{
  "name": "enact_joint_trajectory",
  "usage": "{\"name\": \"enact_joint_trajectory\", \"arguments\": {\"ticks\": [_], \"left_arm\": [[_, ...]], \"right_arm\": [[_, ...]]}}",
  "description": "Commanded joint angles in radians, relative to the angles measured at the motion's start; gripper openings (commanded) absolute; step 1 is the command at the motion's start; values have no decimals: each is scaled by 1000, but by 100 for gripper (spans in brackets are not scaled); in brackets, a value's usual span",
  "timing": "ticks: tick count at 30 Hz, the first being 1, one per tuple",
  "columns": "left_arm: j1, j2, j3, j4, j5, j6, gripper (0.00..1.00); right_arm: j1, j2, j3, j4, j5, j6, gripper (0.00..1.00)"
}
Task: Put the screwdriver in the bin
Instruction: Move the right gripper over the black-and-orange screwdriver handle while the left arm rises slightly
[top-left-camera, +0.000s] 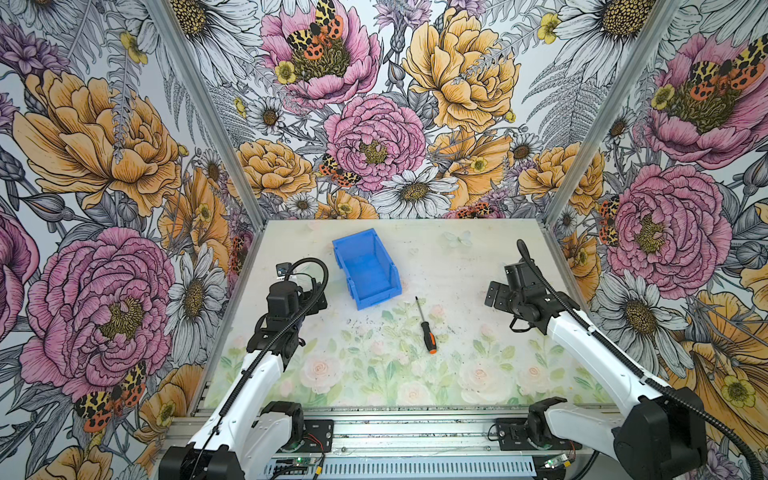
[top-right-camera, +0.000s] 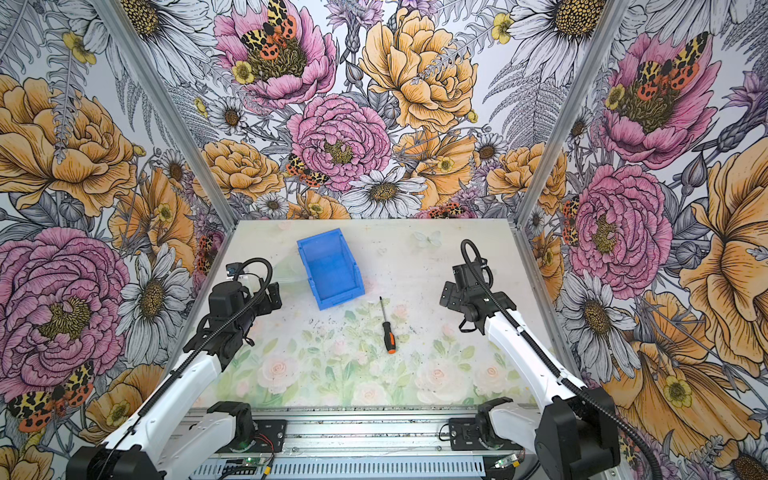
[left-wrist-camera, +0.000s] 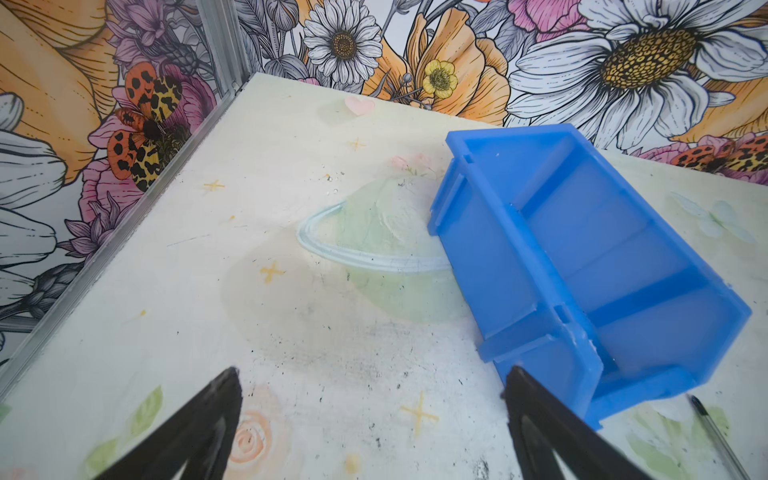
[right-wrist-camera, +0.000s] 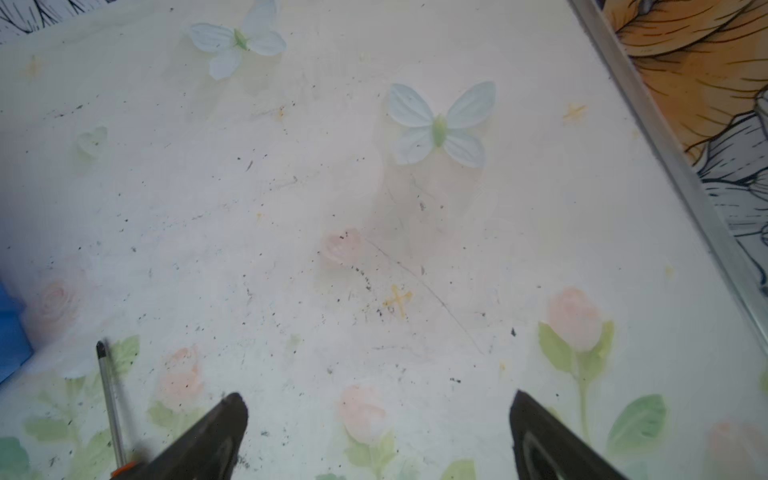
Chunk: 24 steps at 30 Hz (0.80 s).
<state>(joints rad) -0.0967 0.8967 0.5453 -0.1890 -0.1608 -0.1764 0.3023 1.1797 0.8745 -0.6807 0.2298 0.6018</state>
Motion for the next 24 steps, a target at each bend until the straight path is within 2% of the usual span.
{"name": "enact_joint_trajectory", "arguments": {"ticks": [1,7,12,18,24], "left_arm": [[-14,-58,16,-91,-7,-14,99],[-33,-142,-4,-151,16,-30,99],[-54,-181,-22,-169,21,-47,99],[-76,-201,-27,-181,17,-54,99],[-82,-218,-25,-191,31,-46,99]], "right_arm": [[78,29,22,-40,-55,65,99],[226,143,57,-39,-81,75,100],[350,230,106,-36,-41,54,100],[444,356,175,-15,-67,-8,99],[485,430,186,38,-101,-13,98]]}}
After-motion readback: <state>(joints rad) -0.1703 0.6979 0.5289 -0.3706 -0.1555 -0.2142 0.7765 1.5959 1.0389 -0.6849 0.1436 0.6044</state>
